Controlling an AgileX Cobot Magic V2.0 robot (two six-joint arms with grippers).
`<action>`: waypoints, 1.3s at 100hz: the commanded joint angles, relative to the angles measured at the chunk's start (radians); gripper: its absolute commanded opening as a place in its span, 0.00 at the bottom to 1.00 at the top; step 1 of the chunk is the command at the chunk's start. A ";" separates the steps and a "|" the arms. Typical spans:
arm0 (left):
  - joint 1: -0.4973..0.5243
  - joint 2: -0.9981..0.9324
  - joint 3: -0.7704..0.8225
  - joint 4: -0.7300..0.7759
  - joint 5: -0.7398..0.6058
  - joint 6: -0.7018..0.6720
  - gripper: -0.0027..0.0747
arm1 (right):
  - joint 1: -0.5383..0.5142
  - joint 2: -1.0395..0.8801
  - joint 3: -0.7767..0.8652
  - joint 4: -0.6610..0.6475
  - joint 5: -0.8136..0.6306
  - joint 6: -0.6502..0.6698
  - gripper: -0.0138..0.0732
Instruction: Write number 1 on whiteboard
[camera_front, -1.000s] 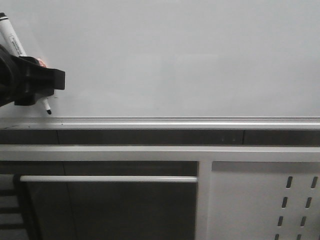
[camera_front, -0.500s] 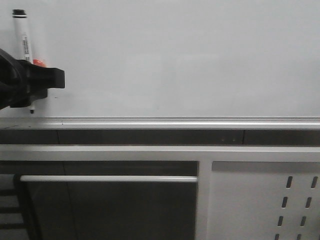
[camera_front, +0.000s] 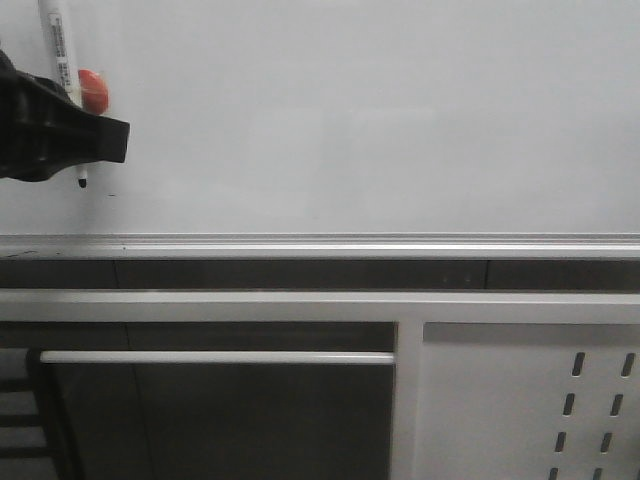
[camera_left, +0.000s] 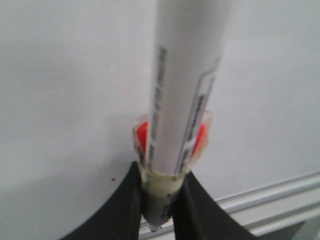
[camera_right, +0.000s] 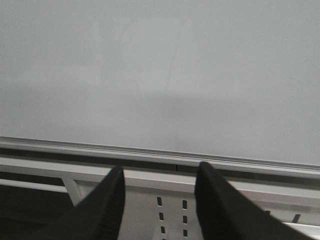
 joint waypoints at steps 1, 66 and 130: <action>0.002 -0.080 -0.030 0.105 0.049 0.058 0.01 | 0.008 0.022 -0.062 0.078 -0.066 -0.035 0.50; -0.172 -0.156 -0.222 0.580 0.750 0.072 0.01 | 0.187 0.538 -0.392 0.823 0.405 -0.893 0.50; -0.301 -0.141 -0.249 0.787 0.861 0.074 0.01 | 0.786 0.851 -0.433 0.769 -0.166 -0.909 0.61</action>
